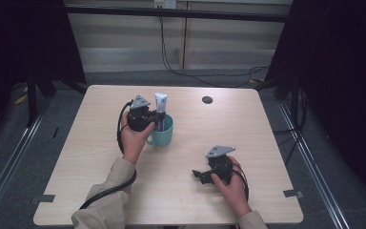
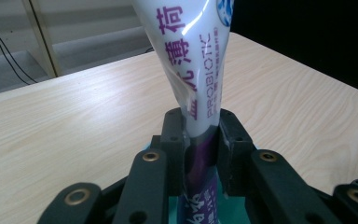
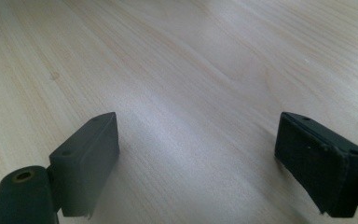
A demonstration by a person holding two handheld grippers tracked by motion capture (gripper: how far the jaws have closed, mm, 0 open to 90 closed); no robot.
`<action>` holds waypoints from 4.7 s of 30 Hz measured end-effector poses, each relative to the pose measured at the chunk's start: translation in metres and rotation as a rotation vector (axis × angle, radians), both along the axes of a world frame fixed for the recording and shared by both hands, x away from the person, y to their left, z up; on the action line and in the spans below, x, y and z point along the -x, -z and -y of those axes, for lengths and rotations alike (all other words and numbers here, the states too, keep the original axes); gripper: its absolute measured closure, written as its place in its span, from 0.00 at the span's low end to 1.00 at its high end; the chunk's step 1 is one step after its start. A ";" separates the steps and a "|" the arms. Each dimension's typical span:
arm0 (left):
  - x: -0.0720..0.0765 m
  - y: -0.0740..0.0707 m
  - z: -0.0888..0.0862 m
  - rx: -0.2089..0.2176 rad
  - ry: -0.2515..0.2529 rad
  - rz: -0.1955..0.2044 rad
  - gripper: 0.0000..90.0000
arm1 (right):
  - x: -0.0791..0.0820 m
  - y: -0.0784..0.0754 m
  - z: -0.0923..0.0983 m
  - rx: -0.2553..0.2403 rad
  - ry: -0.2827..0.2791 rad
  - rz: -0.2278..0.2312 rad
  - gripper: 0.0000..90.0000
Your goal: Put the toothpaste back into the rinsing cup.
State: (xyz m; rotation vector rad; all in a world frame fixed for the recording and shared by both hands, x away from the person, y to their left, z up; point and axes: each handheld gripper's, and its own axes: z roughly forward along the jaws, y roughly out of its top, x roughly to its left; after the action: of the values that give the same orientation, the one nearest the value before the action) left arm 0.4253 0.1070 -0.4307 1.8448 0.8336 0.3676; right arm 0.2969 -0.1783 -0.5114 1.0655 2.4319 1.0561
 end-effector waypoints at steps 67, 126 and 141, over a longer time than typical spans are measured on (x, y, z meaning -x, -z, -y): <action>-0.007 -0.002 0.013 -0.013 -0.012 0.019 0.71 | 0.000 0.000 0.000 0.000 0.001 -0.001 0.15; -0.006 -0.005 0.000 0.011 -0.029 -0.027 0.17 | 0.000 0.000 0.000 0.000 0.000 0.000 0.15; -0.002 -0.003 -0.014 0.037 -0.025 -0.050 0.17 | 0.000 0.000 0.000 0.000 0.000 0.000 0.15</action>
State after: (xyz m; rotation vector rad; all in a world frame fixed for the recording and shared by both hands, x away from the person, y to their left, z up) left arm 0.4268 0.1213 -0.4275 1.8173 0.8925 0.3217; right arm 0.2969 -0.1783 -0.5114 1.0660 2.4316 1.0560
